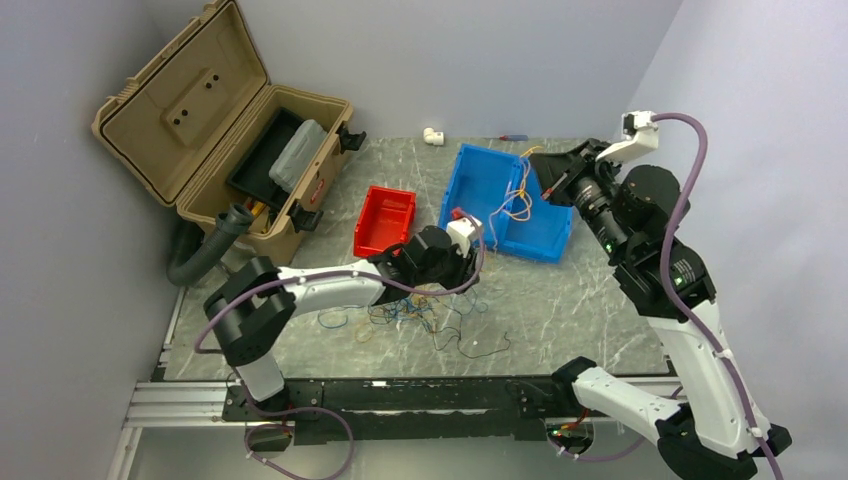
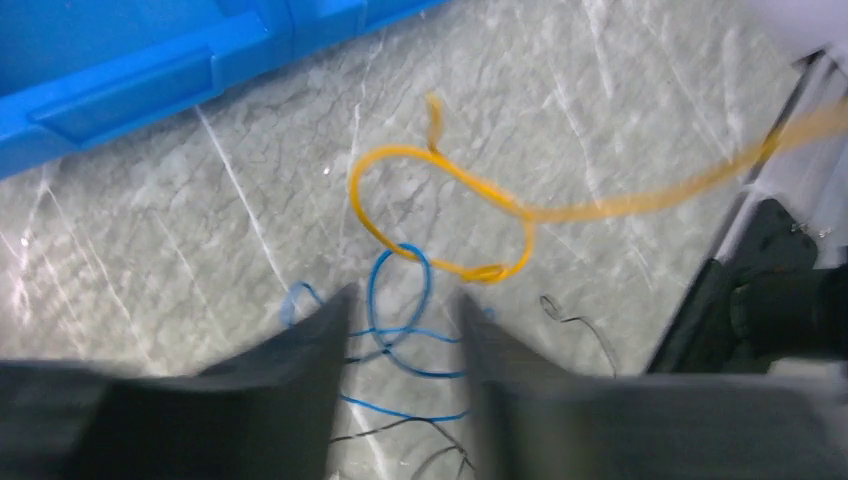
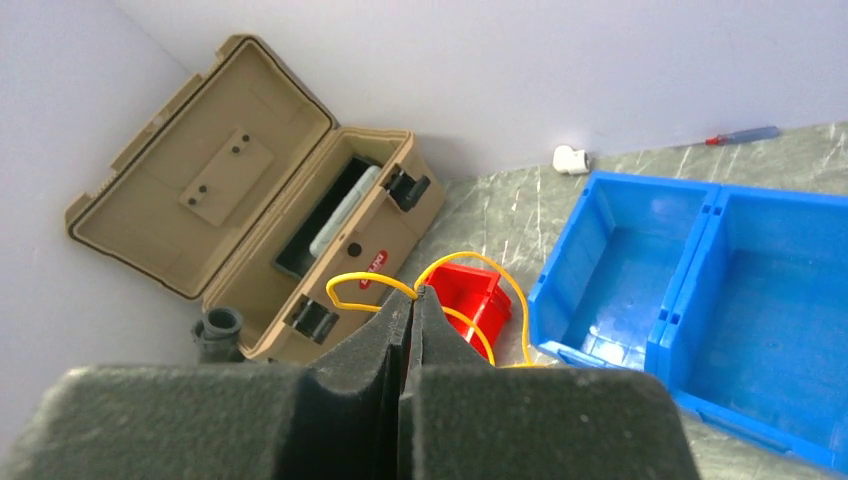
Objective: Untangle the cables
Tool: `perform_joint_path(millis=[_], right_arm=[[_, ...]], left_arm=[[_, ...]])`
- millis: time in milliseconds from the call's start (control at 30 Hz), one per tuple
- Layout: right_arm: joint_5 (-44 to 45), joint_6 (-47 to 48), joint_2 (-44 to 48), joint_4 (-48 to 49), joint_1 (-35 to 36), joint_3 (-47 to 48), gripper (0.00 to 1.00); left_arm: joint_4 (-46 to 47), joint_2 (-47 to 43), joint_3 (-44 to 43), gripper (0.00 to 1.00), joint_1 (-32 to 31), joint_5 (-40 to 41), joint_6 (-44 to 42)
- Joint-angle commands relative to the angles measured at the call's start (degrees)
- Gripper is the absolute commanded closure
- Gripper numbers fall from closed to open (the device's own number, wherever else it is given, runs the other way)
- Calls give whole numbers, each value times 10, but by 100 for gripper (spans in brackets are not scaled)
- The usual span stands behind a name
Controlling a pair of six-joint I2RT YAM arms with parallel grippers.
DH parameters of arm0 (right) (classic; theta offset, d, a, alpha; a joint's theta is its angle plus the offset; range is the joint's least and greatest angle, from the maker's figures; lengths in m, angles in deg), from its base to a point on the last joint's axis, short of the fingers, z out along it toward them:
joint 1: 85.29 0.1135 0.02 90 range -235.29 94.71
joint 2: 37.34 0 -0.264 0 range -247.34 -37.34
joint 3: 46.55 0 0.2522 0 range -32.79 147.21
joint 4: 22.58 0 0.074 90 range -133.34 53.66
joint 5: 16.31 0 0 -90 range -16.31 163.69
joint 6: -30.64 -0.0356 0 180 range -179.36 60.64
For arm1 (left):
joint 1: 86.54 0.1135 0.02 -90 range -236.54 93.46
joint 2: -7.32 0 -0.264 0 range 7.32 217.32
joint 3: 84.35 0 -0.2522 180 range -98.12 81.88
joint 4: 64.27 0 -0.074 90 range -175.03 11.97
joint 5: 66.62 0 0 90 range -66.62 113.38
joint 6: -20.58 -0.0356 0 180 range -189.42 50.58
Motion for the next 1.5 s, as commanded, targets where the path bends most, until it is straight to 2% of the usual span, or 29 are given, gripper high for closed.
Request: perform_joint_path(millis=[0,33,300,467,633,767,1067,1167,1467], right_arm=[[26,1,1,8,-1,55,100],[37,4,0,5,-2,67,100],[180,76,-26,-21,-2,199,100],[213,117,-49,-4,-2,263,100],[225,143,-70,5,-1,296,100],[236,143,-68,23,-1,256,100],[286,108,-61,80,-2,93,100],[295,95,-78,83,-5,71,100],[235,68,-145,72,-72,63,100]], left_arm=[[55,43,6,87,0,-22,28],[61,49,12,99,0,-20,34],[113,27,125,100,0,-9,69],[155,22,173,100,0,-27,87],[214,-23,241,100,0,-28,105],[181,-66,241,100,0,-33,91],[45,-162,191,100,-5,-18,45],[14,-186,182,100,-7,-12,38],[-26,-230,175,100,-7,4,26]])
